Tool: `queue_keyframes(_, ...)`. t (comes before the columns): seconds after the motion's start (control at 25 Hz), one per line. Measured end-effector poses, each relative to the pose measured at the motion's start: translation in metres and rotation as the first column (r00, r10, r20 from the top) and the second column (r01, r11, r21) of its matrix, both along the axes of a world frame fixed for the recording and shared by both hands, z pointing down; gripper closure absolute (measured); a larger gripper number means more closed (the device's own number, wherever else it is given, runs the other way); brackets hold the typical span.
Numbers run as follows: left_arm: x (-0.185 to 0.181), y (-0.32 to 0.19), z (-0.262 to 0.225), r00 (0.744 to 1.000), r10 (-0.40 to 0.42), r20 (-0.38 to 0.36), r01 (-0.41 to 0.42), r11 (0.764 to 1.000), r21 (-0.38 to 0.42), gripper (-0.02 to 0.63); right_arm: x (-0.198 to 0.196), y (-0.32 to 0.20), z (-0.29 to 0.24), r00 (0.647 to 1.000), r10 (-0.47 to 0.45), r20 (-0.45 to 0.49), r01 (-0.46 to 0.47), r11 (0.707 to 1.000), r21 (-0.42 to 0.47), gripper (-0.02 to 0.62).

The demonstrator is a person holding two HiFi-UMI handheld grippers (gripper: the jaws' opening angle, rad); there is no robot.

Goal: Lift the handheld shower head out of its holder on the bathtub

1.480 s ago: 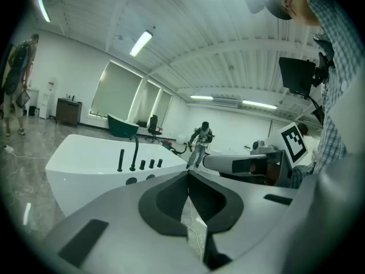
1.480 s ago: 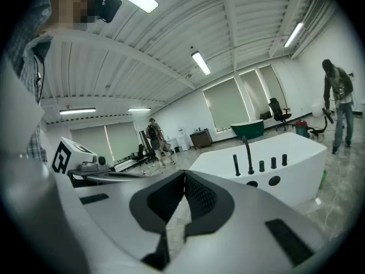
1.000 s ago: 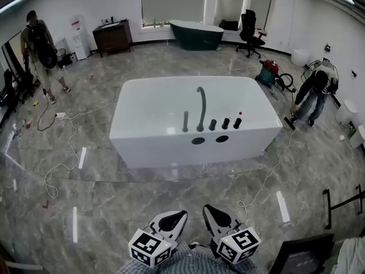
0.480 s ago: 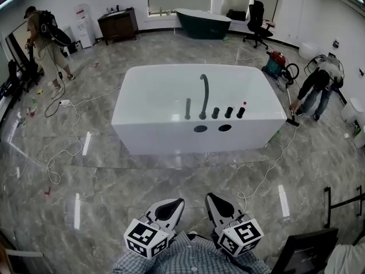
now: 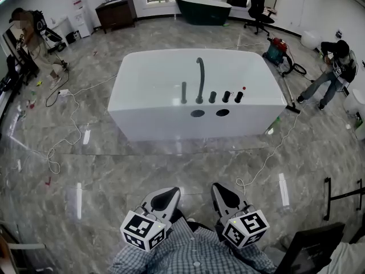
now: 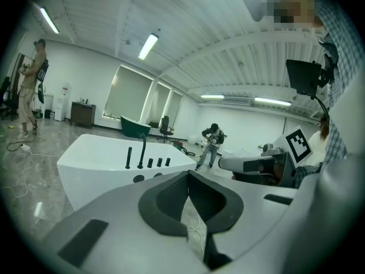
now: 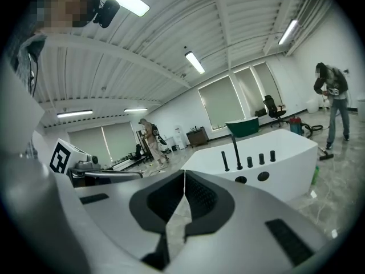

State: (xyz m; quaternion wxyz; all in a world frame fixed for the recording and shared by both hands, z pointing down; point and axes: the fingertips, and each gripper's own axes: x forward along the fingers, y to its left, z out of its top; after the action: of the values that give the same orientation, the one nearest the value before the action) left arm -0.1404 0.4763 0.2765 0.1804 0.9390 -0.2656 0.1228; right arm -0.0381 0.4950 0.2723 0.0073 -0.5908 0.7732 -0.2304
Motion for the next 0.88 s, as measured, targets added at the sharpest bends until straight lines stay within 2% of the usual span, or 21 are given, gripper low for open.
queue_keyframes(0.12,0.009,-0.006,0.003,1.0,0.013,0.0,-0.013,1.0,-0.002,0.597,0.014,-0.004,0.006,0.999,0.031,-0.01,-0.031,1.0,-0.003,0.577)
queue_keyframes(0.32,0.019,-0.032,0.013,1.0,0.028,0.011,-0.028,1.0,-0.007,0.597,0.03,-0.03,0.001,0.998,0.051,-0.049,-0.049,0.998,0.041,0.577)
queue_keyframes(0.88,0.035,-0.169,0.002,0.995,0.094,-0.015,-0.094,0.996,0.005,0.597,0.041,-0.157,-0.015,0.991,0.124,-0.049,-0.122,0.992,0.037,0.577)
